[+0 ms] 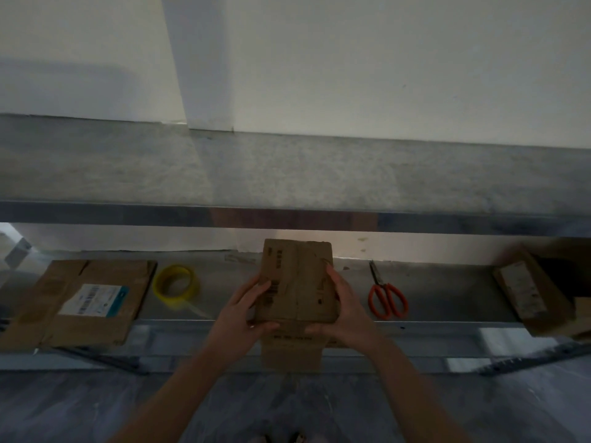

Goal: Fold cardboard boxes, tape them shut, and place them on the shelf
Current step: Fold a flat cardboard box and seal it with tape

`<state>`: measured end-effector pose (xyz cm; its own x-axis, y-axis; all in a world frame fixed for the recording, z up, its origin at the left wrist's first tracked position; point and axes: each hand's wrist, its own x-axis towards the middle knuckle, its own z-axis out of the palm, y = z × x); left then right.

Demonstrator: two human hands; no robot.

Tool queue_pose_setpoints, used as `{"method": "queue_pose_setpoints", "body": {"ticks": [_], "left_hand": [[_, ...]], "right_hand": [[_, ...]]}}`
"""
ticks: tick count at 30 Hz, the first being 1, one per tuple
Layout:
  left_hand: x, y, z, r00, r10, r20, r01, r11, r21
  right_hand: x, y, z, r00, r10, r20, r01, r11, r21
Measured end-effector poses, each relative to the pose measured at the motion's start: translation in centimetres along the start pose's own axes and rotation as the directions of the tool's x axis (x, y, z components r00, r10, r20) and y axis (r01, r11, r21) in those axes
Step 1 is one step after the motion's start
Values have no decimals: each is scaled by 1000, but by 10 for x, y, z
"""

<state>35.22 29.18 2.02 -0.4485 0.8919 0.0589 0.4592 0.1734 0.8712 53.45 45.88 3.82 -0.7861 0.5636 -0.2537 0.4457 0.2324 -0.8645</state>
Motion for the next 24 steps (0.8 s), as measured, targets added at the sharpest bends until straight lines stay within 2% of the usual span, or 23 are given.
{"method": "queue_pose_setpoints", "body": {"ticks": [4,9,18,24], "left_hand": [[-8,-5,7,999,-29,-14,28,999,-46],[15,-1,1,998,-57,-29,59,997,43],[52,12,-14,990,-137,16,136,990,40],[16,2,-6,992,-118,46,116,993,36]], "right_hand": [[-2,9,1,1000,-8,-16,9,999,40],[17,7,-6,1000,0,-10,1,996,84],[42,-19,-23,1000,7,30,-11,990,142],[10,1,1,996,-85,-22,83,992,-91]]}}
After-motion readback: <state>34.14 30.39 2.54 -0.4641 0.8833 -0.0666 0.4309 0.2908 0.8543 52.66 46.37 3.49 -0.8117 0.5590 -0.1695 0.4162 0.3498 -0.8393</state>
